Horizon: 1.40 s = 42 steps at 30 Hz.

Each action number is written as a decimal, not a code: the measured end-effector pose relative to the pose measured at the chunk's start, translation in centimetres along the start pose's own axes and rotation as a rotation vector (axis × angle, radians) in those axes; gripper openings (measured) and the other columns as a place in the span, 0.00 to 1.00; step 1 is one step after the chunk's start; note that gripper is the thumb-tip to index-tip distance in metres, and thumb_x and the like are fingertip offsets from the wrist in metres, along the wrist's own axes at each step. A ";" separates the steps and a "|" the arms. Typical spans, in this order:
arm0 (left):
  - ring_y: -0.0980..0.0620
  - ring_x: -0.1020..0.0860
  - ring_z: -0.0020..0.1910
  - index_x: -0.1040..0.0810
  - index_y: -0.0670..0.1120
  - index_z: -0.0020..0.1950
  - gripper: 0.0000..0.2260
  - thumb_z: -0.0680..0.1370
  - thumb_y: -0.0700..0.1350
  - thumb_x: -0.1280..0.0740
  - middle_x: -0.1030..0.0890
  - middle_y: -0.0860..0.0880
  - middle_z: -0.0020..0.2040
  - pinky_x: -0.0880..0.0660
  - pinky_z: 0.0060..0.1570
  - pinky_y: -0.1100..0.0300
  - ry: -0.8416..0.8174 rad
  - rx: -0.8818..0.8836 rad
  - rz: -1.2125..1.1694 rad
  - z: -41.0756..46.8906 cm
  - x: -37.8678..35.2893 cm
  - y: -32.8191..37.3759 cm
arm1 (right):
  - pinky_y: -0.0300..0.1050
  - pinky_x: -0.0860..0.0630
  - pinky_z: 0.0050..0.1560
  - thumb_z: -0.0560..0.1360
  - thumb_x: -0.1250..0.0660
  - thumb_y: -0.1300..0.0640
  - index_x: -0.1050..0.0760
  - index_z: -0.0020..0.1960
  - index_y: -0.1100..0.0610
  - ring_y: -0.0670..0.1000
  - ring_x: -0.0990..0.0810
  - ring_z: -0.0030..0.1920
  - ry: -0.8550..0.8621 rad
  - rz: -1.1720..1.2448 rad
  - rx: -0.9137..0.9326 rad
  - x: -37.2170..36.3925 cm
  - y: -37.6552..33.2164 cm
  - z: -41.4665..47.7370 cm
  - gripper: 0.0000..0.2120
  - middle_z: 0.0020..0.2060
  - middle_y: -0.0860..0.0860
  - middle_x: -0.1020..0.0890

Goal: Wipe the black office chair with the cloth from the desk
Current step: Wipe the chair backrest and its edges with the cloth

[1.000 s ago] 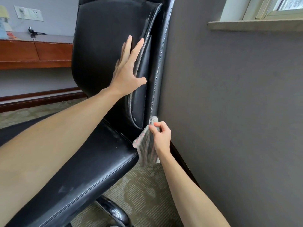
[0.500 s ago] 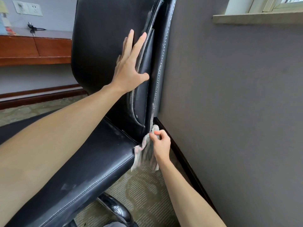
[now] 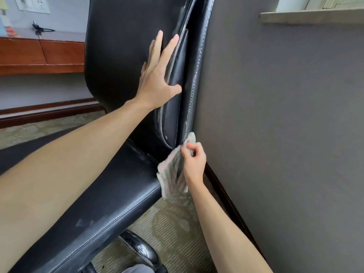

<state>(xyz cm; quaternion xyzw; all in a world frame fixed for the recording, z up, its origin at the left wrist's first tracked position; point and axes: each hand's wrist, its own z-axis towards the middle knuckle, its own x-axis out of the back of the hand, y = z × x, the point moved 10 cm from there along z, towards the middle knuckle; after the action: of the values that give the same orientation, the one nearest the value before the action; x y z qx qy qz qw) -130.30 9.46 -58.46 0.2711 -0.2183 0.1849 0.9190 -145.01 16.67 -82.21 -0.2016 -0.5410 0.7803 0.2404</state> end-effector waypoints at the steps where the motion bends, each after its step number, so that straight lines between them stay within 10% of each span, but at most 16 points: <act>1: 0.47 0.54 0.79 0.50 0.59 0.78 0.46 0.67 0.43 0.29 0.57 0.51 0.80 0.40 0.68 0.32 -0.002 0.004 0.003 0.0 -0.1 0.0 | 0.31 0.32 0.40 0.73 0.30 0.58 0.29 0.37 0.50 0.37 0.28 0.36 0.003 -0.020 -0.053 0.3 1.5 -0.5 0.10 0.33 0.38 0.26; 18: 0.45 0.54 0.78 0.50 0.60 0.78 0.44 0.68 0.42 0.30 0.56 0.49 0.80 0.44 0.70 0.31 0.008 -0.034 0.079 0.3 -0.5 0.1 | 0.32 0.32 0.41 0.73 0.29 0.58 0.26 0.36 0.52 0.39 0.28 0.36 0.054 0.062 -0.104 0.2 1.5 0.0 0.09 0.33 0.41 0.26; 24: 0.41 0.48 0.78 0.21 0.49 0.63 0.21 0.72 0.38 0.41 0.35 0.43 0.76 0.54 0.66 0.25 -0.179 -0.723 0.777 -3.3 -5.7 6.4 | 0.29 0.30 0.40 0.73 0.29 0.57 0.25 0.38 0.53 0.38 0.25 0.39 0.071 0.083 -0.176 0.0 2.3 -0.4 0.07 0.37 0.43 0.22; 33: 0.45 0.29 0.60 0.17 0.51 0.50 0.14 0.72 0.50 0.39 0.23 0.49 0.47 0.57 0.71 0.31 -0.611 -0.860 1.225 -4.7 -9.0 4.8 | 0.30 0.27 0.44 0.74 0.29 0.57 0.22 0.43 0.52 0.38 0.23 0.41 0.155 0.137 -0.052 -0.8 -1.9 1.0 0.02 0.40 0.44 0.20; 42: 0.42 0.31 0.64 0.21 0.46 0.58 0.18 0.75 0.54 0.38 0.23 0.47 0.54 0.56 0.76 0.46 -0.593 -0.939 1.251 -5.8 -9.9 3.6 | 0.33 0.28 0.43 0.72 0.28 0.61 0.20 0.41 0.58 0.38 0.24 0.36 0.180 0.152 -0.203 0.0 3.0 -0.9 0.02 0.33 0.41 0.22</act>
<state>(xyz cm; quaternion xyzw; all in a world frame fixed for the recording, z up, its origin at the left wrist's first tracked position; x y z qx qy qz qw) -138.48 13.43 -66.38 -0.2738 -0.6157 0.4716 0.5688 -144.98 16.48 -85.38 -0.3346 -0.5767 0.7161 0.2065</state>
